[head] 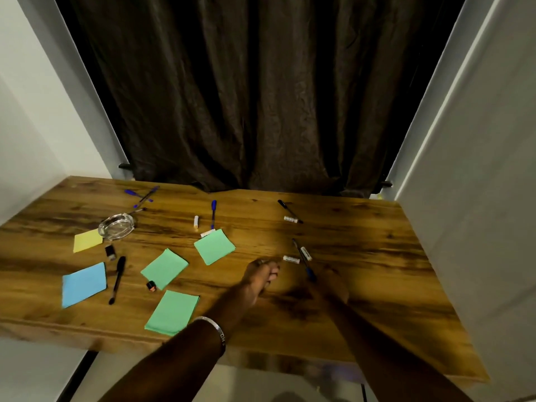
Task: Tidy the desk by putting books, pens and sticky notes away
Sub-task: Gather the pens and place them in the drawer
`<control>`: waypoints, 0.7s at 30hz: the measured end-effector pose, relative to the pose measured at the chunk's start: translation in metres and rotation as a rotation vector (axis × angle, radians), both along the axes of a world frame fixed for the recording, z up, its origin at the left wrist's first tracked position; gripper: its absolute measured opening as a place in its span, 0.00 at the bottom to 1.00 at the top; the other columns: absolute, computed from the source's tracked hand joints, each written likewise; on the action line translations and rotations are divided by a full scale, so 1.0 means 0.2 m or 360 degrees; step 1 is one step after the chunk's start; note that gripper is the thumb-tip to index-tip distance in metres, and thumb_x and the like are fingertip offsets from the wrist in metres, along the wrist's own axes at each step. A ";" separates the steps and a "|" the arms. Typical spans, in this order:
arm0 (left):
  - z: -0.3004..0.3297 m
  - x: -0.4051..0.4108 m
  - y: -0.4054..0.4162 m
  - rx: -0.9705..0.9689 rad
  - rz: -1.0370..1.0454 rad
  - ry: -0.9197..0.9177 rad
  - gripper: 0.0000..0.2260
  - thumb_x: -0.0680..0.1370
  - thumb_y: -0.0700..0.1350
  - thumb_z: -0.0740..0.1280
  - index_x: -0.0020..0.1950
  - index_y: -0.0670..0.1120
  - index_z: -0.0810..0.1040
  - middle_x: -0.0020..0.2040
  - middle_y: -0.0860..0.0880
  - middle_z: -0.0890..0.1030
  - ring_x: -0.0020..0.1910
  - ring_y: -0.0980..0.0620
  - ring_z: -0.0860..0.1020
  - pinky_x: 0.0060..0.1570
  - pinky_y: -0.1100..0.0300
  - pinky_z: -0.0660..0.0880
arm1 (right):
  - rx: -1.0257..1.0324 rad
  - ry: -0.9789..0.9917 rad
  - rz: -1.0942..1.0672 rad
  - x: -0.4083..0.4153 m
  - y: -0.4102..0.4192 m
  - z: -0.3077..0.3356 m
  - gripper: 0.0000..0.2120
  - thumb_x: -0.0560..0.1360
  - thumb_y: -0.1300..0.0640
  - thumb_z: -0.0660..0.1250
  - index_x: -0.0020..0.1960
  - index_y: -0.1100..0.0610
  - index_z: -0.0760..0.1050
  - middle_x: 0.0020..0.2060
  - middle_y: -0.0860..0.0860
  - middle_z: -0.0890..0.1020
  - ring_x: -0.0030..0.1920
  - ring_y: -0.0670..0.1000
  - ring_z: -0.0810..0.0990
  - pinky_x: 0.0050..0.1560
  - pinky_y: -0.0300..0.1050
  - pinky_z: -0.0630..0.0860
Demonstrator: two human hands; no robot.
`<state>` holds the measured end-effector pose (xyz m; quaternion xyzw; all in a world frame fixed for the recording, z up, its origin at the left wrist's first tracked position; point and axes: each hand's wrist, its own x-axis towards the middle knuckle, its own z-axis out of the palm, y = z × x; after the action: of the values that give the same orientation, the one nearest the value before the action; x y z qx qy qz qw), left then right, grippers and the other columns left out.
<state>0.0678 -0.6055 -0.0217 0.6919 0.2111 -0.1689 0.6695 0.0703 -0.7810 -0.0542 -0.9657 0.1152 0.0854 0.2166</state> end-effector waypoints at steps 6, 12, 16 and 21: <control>-0.02 0.11 0.00 -0.0050 -0.0015 -0.0019 0.08 0.79 0.46 0.64 0.53 0.45 0.80 0.50 0.47 0.83 0.42 0.55 0.78 0.38 0.64 0.72 | -0.0042 -0.0026 0.0063 0.07 0.01 -0.01 0.22 0.77 0.45 0.58 0.71 0.41 0.66 0.62 0.49 0.76 0.62 0.53 0.76 0.54 0.49 0.76; -0.06 0.18 0.04 -0.0042 -0.0099 0.0001 0.11 0.80 0.46 0.62 0.60 0.45 0.76 0.57 0.46 0.81 0.55 0.50 0.79 0.55 0.56 0.75 | 0.0004 -0.0010 0.0116 0.12 0.02 -0.03 0.20 0.78 0.47 0.59 0.70 0.44 0.68 0.58 0.51 0.79 0.57 0.54 0.79 0.51 0.47 0.78; -0.05 0.21 0.05 -0.0050 -0.0131 0.0002 0.12 0.81 0.46 0.61 0.62 0.44 0.76 0.58 0.47 0.80 0.56 0.50 0.78 0.58 0.56 0.74 | 0.0032 -0.0069 0.0054 0.12 0.02 -0.04 0.19 0.78 0.46 0.59 0.68 0.46 0.71 0.58 0.52 0.79 0.58 0.55 0.78 0.53 0.49 0.77; -0.06 0.24 0.09 -0.0095 -0.0160 -0.0005 0.10 0.81 0.46 0.60 0.60 0.45 0.75 0.58 0.46 0.81 0.53 0.51 0.79 0.53 0.58 0.74 | 0.0097 -0.0136 0.0030 0.10 0.03 -0.03 0.16 0.77 0.44 0.61 0.59 0.49 0.77 0.53 0.52 0.81 0.53 0.55 0.80 0.51 0.48 0.77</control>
<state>0.1164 -0.5880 -0.0337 0.6816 0.1699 -0.2075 0.6808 0.0901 -0.7745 -0.0612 -0.9624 0.0942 0.0496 0.2500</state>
